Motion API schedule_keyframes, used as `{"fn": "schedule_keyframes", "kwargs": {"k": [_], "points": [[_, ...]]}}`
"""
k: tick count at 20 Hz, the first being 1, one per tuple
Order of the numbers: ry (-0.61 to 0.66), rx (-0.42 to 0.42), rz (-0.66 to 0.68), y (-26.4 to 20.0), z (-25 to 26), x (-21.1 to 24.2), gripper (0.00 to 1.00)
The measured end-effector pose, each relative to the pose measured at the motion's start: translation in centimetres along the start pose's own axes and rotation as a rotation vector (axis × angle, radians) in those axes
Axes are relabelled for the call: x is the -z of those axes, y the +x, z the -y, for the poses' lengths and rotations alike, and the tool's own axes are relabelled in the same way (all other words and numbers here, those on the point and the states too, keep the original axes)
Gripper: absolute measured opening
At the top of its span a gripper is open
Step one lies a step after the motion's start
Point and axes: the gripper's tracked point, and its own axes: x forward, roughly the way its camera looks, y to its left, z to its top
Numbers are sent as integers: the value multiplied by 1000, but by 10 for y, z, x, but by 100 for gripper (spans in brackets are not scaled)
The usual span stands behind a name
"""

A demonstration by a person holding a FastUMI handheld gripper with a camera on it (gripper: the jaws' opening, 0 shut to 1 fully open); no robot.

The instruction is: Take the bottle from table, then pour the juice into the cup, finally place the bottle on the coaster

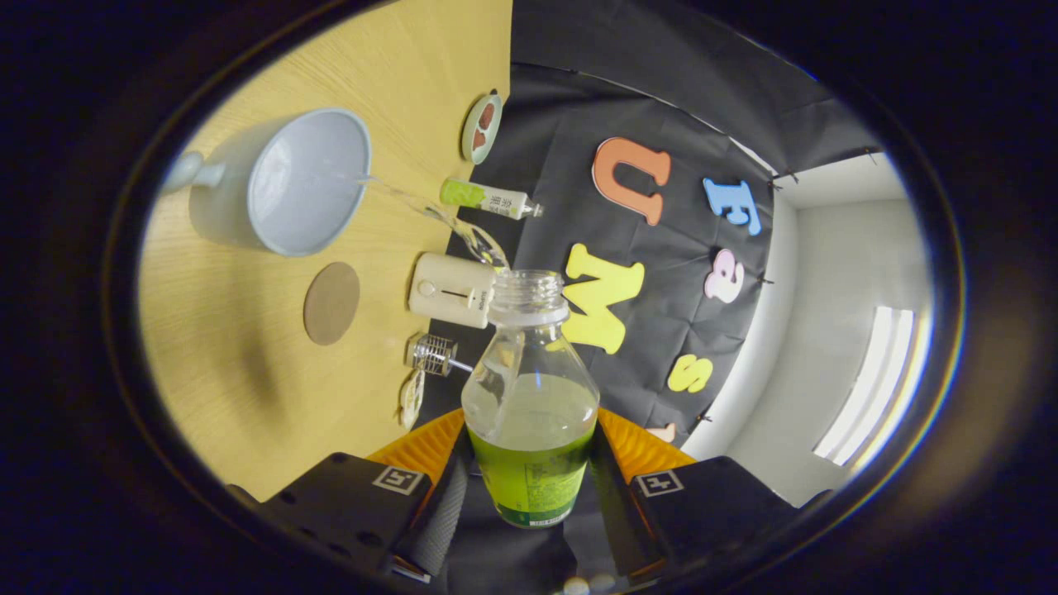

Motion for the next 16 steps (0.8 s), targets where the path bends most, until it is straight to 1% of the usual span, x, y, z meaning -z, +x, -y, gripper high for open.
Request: {"fn": "schedule_keyframes", "kwargs": {"k": [3, 16], "points": [[-21, 23, -1, 1, 4, 3, 78], [-80, 61, -10, 2, 22, 10, 78]]}}
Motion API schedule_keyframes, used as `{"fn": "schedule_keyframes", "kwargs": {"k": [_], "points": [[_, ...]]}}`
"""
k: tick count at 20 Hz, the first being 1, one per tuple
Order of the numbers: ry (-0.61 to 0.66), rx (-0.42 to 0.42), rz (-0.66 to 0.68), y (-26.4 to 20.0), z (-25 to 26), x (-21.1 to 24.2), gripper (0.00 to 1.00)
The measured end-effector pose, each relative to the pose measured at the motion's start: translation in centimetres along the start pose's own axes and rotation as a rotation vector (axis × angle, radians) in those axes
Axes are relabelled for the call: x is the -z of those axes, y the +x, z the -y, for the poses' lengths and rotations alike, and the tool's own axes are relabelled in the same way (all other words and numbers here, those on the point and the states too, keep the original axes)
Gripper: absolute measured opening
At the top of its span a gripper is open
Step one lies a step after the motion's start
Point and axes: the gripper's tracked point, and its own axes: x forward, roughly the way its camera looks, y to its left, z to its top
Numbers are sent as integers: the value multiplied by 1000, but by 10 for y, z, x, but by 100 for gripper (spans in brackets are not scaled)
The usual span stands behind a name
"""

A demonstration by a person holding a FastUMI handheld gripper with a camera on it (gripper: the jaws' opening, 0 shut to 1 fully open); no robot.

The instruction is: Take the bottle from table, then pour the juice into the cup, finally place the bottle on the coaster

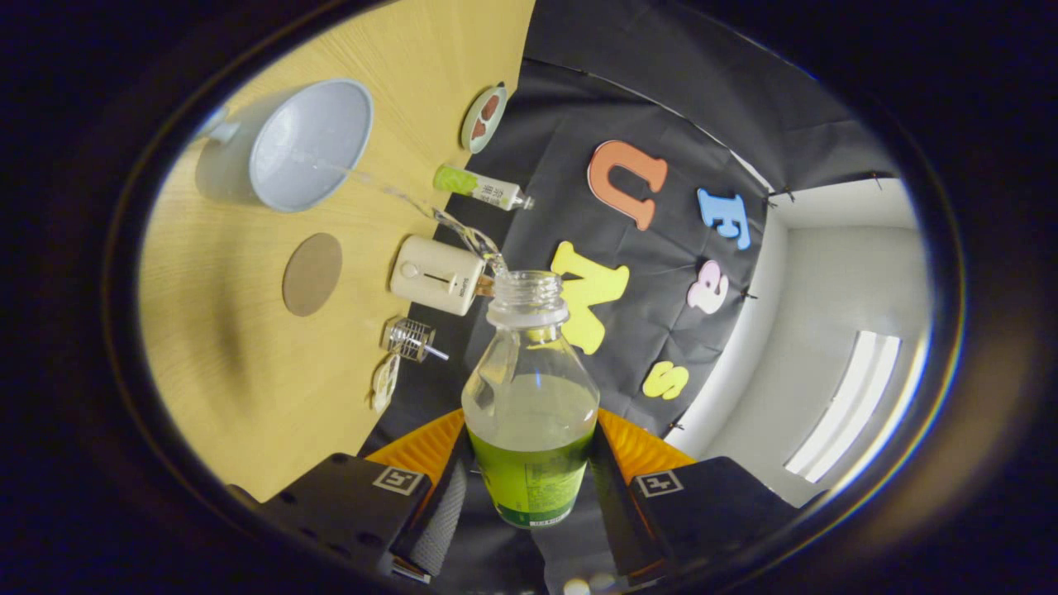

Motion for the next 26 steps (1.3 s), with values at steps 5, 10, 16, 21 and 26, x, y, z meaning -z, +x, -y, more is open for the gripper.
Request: {"fn": "schedule_keyframes", "kwargs": {"k": [5, 10, 16, 21, 26], "points": [[-24, 13, 5, -1, 3, -1, 78], [-61, 45, 17, -6, 14, -4, 78], [-84, 48, 8, -2, 15, -1, 78], [-134, 70, -1, -3, 22, 5, 78], [-139, 98, 18, -6, 30, 1, 78]]}}
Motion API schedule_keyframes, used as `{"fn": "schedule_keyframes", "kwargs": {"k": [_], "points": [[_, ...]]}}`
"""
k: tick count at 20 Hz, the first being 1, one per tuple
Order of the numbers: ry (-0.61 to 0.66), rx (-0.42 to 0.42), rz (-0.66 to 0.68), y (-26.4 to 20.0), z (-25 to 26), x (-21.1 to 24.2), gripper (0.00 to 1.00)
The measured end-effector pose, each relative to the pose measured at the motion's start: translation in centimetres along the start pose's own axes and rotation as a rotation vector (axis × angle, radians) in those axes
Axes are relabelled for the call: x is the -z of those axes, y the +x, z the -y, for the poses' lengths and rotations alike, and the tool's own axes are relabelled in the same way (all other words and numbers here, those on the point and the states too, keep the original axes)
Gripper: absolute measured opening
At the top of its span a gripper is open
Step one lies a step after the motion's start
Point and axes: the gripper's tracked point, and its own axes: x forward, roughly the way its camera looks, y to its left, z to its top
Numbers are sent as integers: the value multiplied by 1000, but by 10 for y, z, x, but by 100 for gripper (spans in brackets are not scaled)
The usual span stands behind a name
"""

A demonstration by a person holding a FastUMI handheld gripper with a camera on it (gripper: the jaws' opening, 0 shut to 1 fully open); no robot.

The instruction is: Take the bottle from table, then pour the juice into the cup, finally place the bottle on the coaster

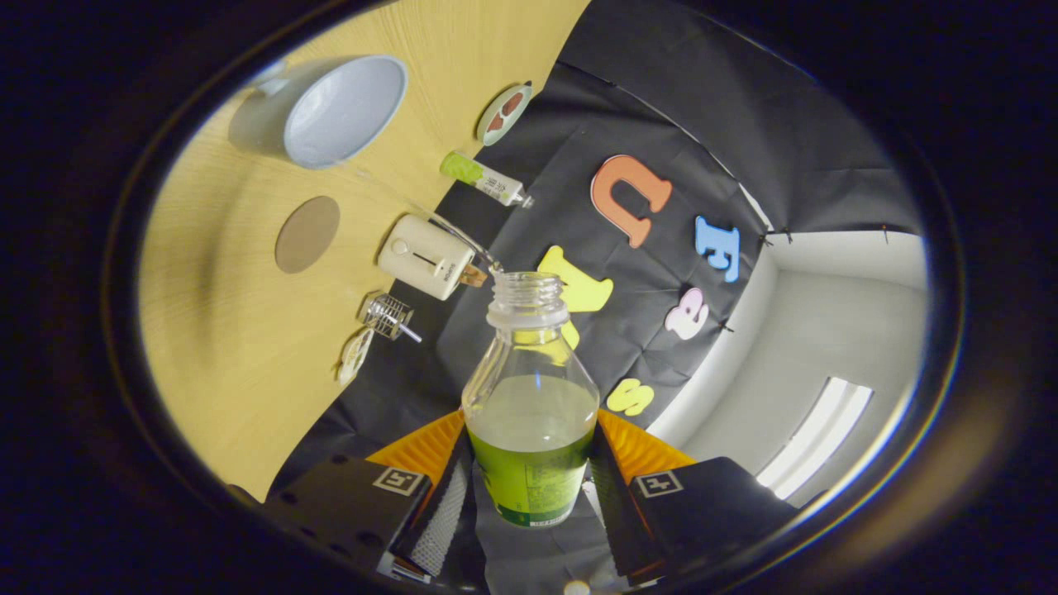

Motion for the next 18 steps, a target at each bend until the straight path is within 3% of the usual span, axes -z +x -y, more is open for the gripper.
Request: {"fn": "schedule_keyframes", "kwargs": {"k": [11, 18], "points": [[-73, 70, 9, 4, 13, -9, 78], [-142, 184, 12, 3, 44, -14, 77]]}}
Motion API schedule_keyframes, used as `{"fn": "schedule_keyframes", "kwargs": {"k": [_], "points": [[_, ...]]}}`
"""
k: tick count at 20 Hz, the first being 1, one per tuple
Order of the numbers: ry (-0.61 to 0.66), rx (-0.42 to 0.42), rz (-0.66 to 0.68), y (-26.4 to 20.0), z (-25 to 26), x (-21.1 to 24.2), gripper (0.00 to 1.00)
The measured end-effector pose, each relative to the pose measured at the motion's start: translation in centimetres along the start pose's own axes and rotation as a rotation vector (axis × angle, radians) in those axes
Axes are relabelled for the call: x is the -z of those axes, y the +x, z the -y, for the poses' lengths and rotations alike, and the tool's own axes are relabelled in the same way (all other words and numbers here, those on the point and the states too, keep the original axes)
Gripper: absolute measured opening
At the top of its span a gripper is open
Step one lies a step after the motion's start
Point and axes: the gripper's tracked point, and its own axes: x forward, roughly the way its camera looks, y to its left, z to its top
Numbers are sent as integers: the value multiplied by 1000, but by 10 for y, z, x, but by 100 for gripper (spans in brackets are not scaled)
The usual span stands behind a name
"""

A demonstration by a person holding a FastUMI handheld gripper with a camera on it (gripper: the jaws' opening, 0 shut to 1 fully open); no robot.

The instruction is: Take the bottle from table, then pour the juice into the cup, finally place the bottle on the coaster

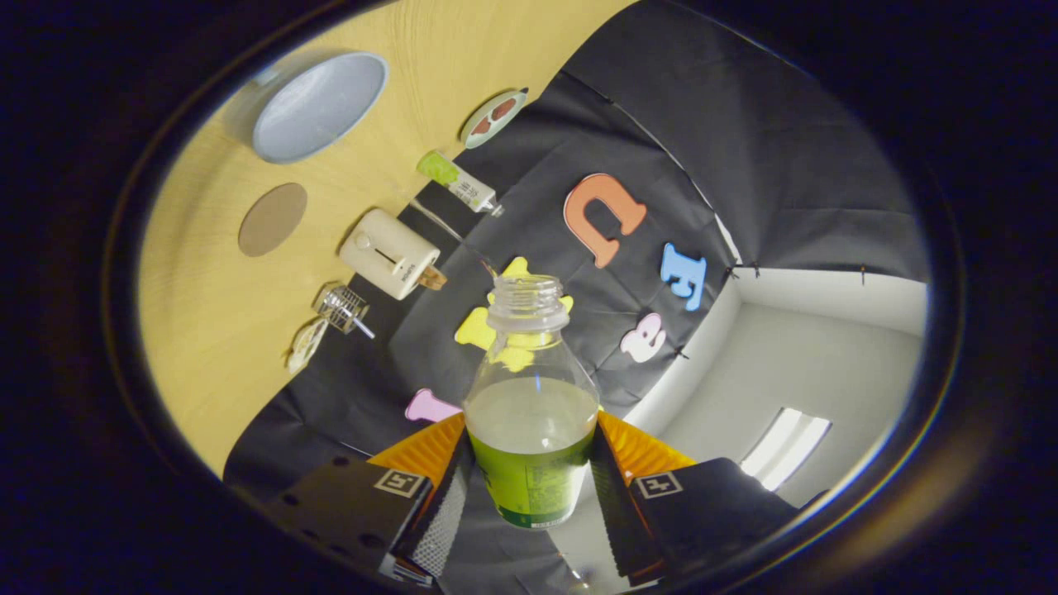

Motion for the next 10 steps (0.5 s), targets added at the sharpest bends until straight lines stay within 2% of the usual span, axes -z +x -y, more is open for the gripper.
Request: {"fn": "schedule_keyframes", "kwargs": {"k": [5, 10], "points": [[-26, 50, 2, 2, 17, -1, 77], [18, 49, -16, 4, 28, 5, 78]]}}
